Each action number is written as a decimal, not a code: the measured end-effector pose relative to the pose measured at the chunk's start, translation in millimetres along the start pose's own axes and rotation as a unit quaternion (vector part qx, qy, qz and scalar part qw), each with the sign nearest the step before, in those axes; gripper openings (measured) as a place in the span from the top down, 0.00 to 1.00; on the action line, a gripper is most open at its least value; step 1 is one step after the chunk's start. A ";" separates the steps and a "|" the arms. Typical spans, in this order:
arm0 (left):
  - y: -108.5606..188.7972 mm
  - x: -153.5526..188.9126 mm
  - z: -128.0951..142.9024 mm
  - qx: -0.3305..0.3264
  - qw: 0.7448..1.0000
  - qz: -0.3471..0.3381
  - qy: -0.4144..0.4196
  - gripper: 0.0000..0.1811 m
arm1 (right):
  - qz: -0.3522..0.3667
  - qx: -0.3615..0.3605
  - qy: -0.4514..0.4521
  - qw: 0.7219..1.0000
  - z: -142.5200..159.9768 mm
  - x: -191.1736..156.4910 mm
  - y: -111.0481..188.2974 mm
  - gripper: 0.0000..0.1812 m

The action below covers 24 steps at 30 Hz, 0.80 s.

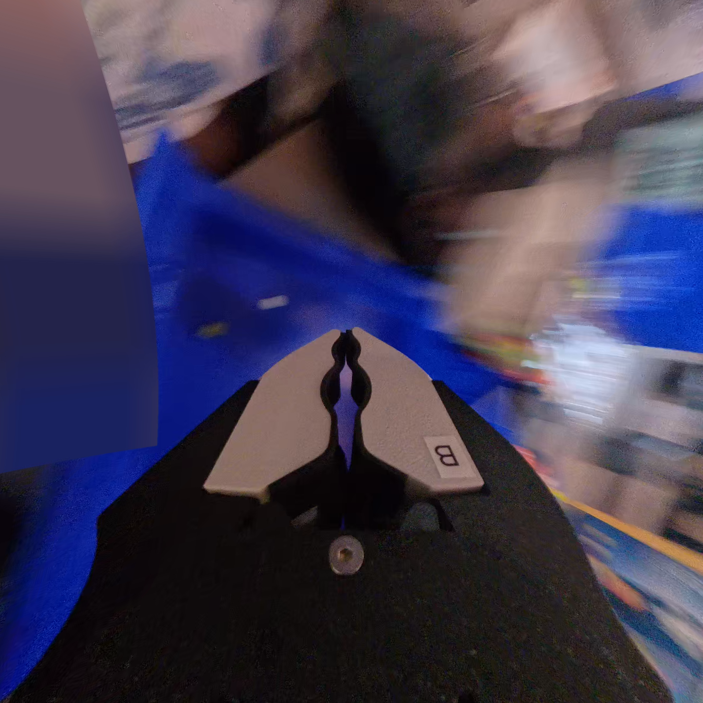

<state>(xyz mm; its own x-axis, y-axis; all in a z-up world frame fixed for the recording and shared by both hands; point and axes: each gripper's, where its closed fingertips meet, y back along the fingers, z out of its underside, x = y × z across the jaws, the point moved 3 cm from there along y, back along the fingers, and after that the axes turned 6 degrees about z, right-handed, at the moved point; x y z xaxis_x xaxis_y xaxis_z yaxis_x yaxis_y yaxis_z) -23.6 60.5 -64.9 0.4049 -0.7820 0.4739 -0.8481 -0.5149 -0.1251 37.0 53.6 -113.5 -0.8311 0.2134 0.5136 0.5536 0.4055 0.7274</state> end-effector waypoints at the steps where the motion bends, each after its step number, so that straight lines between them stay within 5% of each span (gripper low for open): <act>1: 9.9 3.6 -28.5 0.043 0.999 0.004 -0.015 0.70 | -0.078 -0.065 0.018 0.995 12.8 -26.5 -21.7 1.00; 3: 21.7 -22.1 -19.4 -0.085 0.981 -0.127 -0.120 0.70 | 0.004 -0.134 0.108 0.985 38.0 -15.2 -21.6 1.00; 5: 21.0 -24.2 4.3 -0.112 0.987 -0.092 -0.076 0.69 | 0.106 -0.039 -0.025 0.993 30.2 27.4 24.8 1.00; 8: 16.3 -15.6 10.3 -0.089 0.994 -0.045 -0.047 0.70 | 0.248 0.035 0.027 0.968 5.8 57.8 59.2 0.94; 12: 3.8 -6.6 23.1 -0.101 0.994 -0.001 -0.031 0.69 | 0.241 0.078 0.022 0.967 -14.3 52.9 45.5 0.91; 24: -6.5 -1.5 32.5 -0.110 0.994 0.011 -0.024 0.70 | 0.247 0.056 0.025 0.967 -9.3 45.7 27.3 0.98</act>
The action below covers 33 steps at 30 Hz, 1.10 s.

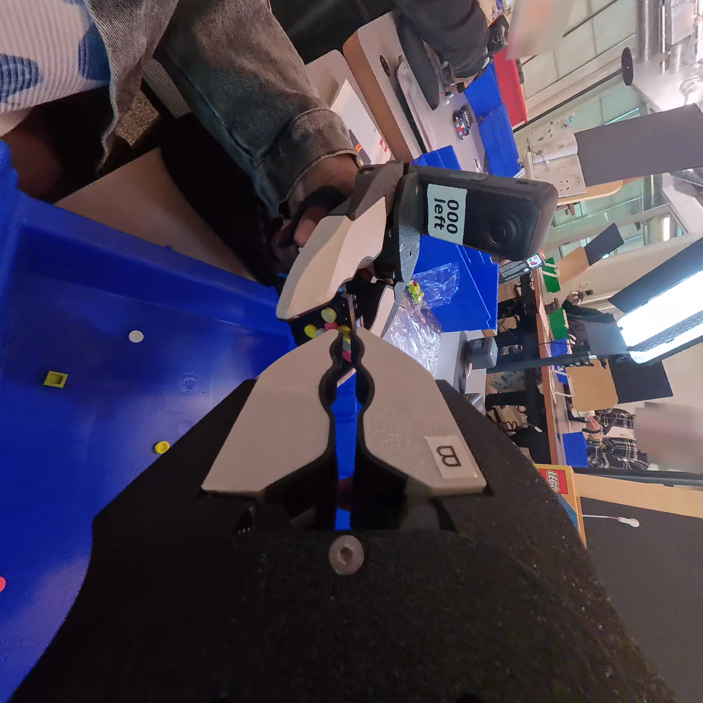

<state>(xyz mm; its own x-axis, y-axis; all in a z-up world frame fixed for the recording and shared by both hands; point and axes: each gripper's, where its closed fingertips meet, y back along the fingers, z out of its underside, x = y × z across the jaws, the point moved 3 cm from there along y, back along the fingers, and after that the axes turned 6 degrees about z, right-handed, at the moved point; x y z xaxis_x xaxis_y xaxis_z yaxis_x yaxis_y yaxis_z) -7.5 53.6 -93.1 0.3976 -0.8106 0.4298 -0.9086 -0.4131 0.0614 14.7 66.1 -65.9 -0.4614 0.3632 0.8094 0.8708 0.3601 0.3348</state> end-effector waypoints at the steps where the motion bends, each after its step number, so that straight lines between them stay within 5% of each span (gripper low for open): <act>1: -0.3 -0.2 0.6 -0.001 1.000 0.000 0.001 0.70 | 0.001 -0.002 0.001 1.000 0.3 -0.4 -0.2 0.99; 14: -4.7 -19.3 15.0 -0.074 0.994 -0.074 -0.023 0.68 | -0.081 -0.084 0.063 0.991 18.0 -19.2 -3.9 1.00; 16: 14.4 -0.9 -57.7 0.139 0.990 0.000 0.005 0.70 | -0.304 -0.137 0.057 0.941 32.3 -89.4 -4.4 1.00; 17: 27.5 -11.7 -71.0 0.113 0.986 -0.092 -0.075 0.70 | -0.319 -0.163 0.123 0.926 44.8 -112.7 -8.8 1.00; 18: 31.4 -23.3 -63.3 0.036 0.980 -0.158 -0.116 0.70 | -0.260 -0.168 0.169 0.936 52.3 -102.9 -12.4 1.00; 20: 24.8 -23.2 -41.9 -0.011 0.988 -0.126 -0.084 0.69 | -0.185 -0.159 0.035 0.969 54.7 -48.2 1.5 1.00; 22: 24.6 -24.0 -32.5 -0.014 0.989 -0.122 -0.078 0.69 | -0.142 -0.140 0.021 0.980 53.2 -21.6 9.7 1.00; 24: 27.0 -18.4 -32.0 0.027 0.992 -0.094 -0.074 0.69 | -0.087 -0.141 0.053 0.985 49.6 -8.3 8.4 1.00; 30: 38.3 14.0 -45.9 0.208 0.976 0.071 0.002 0.69 | 0.056 -0.004 -0.035 0.998 -2.4 30.2 16.6 0.95; 33: 32.1 21.7 -41.6 0.207 0.973 0.102 0.013 0.69 | 0.076 0.031 -0.072 0.994 -13.2 33.8 15.8 0.93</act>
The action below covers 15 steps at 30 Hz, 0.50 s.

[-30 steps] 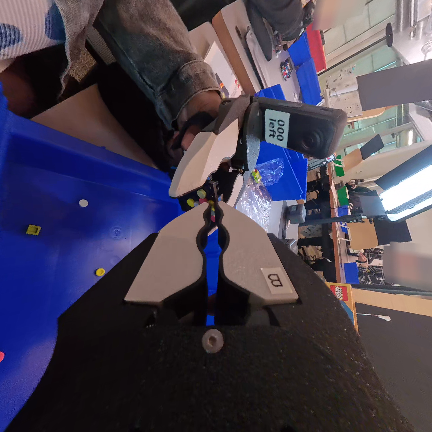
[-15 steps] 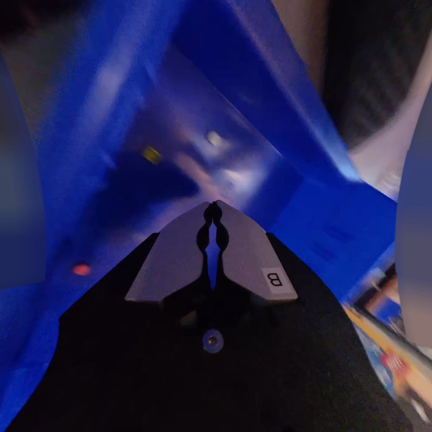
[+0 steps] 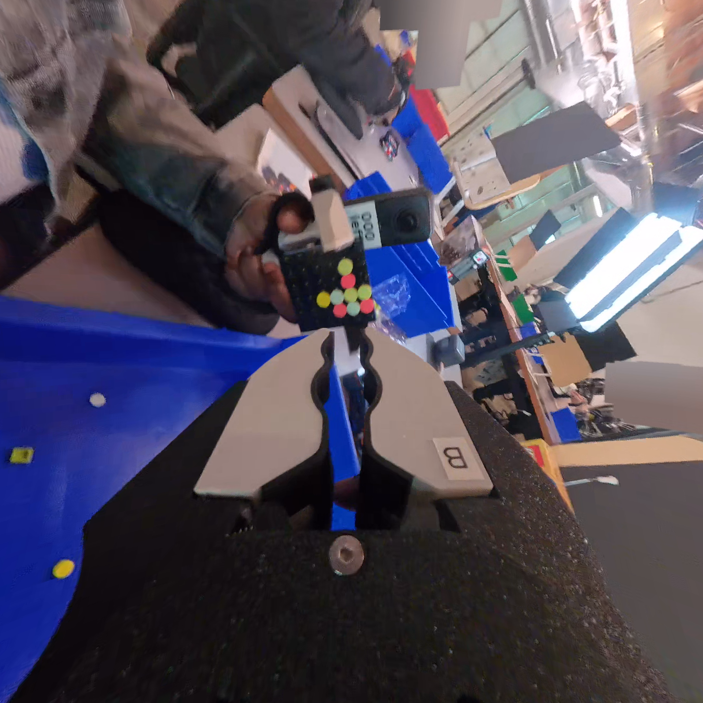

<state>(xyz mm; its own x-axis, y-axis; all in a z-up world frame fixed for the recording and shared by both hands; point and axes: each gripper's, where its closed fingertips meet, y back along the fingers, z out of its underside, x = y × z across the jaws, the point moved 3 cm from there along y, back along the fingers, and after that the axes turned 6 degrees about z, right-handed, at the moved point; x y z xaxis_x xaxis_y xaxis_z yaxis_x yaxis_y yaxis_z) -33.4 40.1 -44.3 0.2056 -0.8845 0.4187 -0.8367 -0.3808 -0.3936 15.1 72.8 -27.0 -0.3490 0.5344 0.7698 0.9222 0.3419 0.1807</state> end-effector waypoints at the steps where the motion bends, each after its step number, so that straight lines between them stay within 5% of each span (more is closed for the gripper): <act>1: -1.5 -1.4 4.5 -0.017 1.000 -0.006 -0.006 0.69 | -0.004 0.012 -0.014 1.000 -2.8 -1.0 -0.8 0.93; 15: -11.3 -15.5 44.2 -0.154 0.987 -0.047 -0.028 0.70 | -0.078 -0.043 0.032 0.995 14.5 -27.7 -5.7 0.97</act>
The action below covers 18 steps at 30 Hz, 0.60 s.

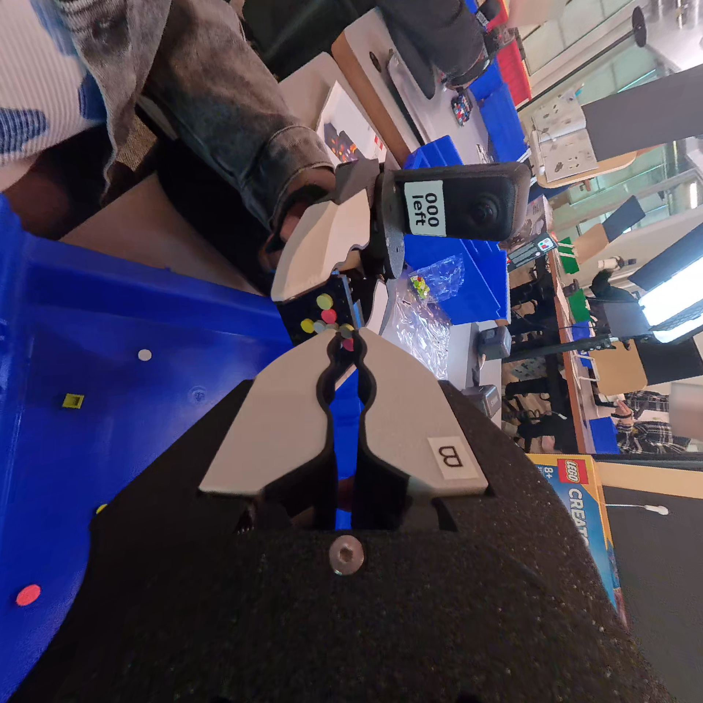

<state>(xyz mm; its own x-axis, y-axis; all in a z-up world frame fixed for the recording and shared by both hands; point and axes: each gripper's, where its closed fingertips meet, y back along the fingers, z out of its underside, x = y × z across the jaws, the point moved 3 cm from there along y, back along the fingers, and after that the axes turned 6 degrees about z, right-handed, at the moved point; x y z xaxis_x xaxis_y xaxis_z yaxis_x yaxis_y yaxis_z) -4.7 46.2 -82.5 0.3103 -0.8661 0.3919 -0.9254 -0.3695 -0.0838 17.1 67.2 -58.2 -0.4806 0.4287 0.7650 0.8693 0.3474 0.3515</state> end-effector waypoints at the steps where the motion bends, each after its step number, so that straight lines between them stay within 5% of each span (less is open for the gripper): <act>1: -1.4 -0.2 1.9 -0.007 1.000 -0.001 -0.001 0.70 | -0.002 -0.002 0.004 1.000 0.9 -1.0 0.1 0.98; 14: -4.1 -21.4 17.1 -0.090 0.993 -0.076 0.006 0.70 | 0.017 -0.079 0.096 0.992 21.8 -15.4 -3.5 0.99; 18: -7.0 -31.9 25.0 -0.161 0.982 -0.103 -0.005 0.70 | -0.014 -0.112 0.138 0.984 31.5 -22.4 -2.0 1.00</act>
<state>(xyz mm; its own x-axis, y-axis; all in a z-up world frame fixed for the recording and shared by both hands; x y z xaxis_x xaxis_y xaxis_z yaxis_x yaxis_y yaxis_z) -2.6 68.0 -117.3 0.4985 -0.7882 0.3609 -0.8632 -0.4128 0.2906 22.5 83.1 -93.0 -0.4820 0.1680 0.8599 0.8746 0.1503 0.4609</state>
